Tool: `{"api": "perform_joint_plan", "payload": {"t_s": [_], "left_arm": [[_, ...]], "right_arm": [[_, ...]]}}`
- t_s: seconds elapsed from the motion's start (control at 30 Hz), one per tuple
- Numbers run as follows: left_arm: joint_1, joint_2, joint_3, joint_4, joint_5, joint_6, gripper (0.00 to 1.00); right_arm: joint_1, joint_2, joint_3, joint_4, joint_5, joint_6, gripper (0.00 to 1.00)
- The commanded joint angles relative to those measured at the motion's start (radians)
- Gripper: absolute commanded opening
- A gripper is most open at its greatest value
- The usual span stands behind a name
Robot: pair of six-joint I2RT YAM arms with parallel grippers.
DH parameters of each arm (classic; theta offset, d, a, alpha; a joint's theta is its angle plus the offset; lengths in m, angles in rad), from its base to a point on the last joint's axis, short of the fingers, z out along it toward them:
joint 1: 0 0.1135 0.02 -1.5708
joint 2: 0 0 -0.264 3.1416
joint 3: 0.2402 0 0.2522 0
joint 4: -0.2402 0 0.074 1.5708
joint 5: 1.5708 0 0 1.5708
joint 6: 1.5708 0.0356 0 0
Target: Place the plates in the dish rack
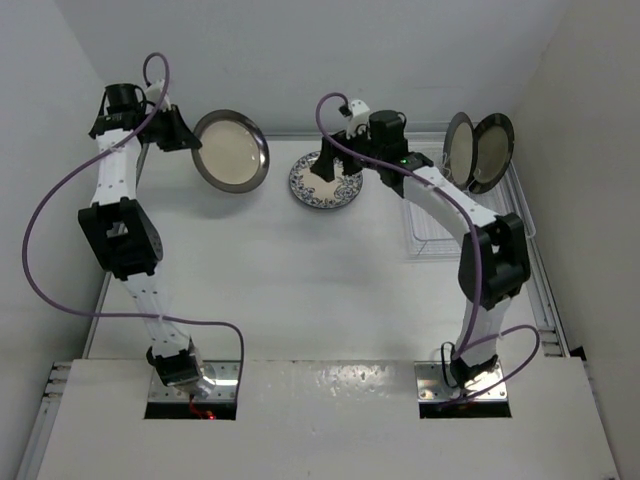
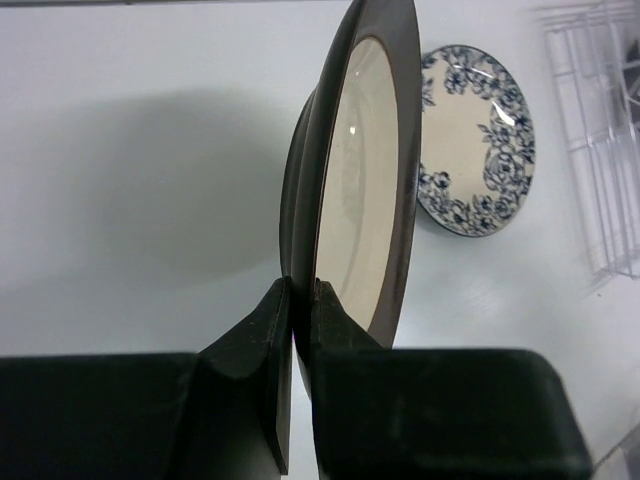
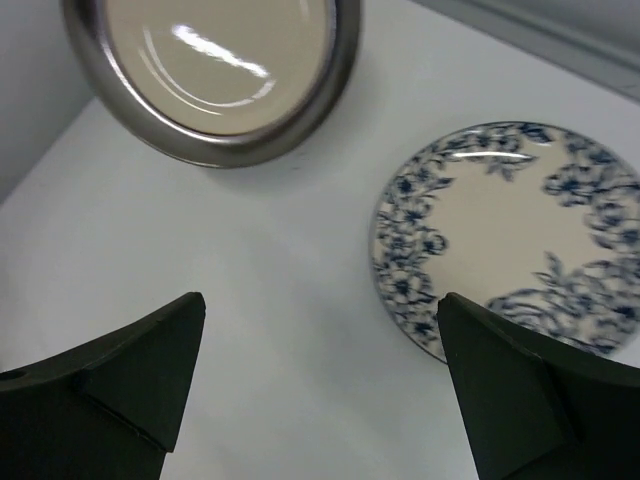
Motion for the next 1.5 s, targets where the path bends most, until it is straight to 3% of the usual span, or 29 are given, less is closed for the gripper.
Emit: {"api": "perform_joint_plan", "payload": {"t_s": [0.0,0.2,0.3,0.5,0.8,1.13,1.23,1.33,1.37,1.47], "left_arm": [[-0.032,-0.076,-0.002,0.048,0.160,-0.036,0.00],[-0.112,-0.126,-0.013,0.048,0.358,-0.025,0.00],[-0.137,-0.126,-0.013,0.059,0.368,-0.036,0.00],[-0.181,-0.126,-0.036,0.095,0.447,-0.074,0.00],[-0.194,-0.136,-0.054,0.117,0.425,-0.085,0.00],[-0.235,-0.126,-0.054,0.137,0.512,-0.094,0.00],[-0.235,-0.135,-0.079,0.157,0.538,-0.103,0.00],[-0.235,-0.136,-0.105,0.195,0.553,-0.126,0.00],[-0.235,-0.136,-0.117,0.195,0.553,-0.126,0.00],[-0.235,-0.136,-0.126,0.207,0.511,-0.148,0.00]], "right_arm": [[0.009,0.038,0.037,0.202,-0.162,0.177,1.00],[0.028,0.121,0.072,0.322,-0.204,0.282,1.00],[0.000,0.170,0.061,0.297,-0.162,0.343,0.98],[-0.051,0.178,-0.069,0.444,-0.196,0.455,0.97],[-0.057,0.078,-0.114,0.324,-0.107,0.344,0.94],[-0.041,0.201,-0.098,0.558,-0.257,0.537,0.89],[-0.040,0.234,-0.075,0.630,-0.293,0.595,0.74],[-0.040,0.241,-0.072,0.714,-0.326,0.658,0.52],[-0.040,0.238,-0.080,0.725,-0.328,0.678,0.32],[-0.046,0.208,-0.113,0.761,-0.308,0.693,0.02]]}}
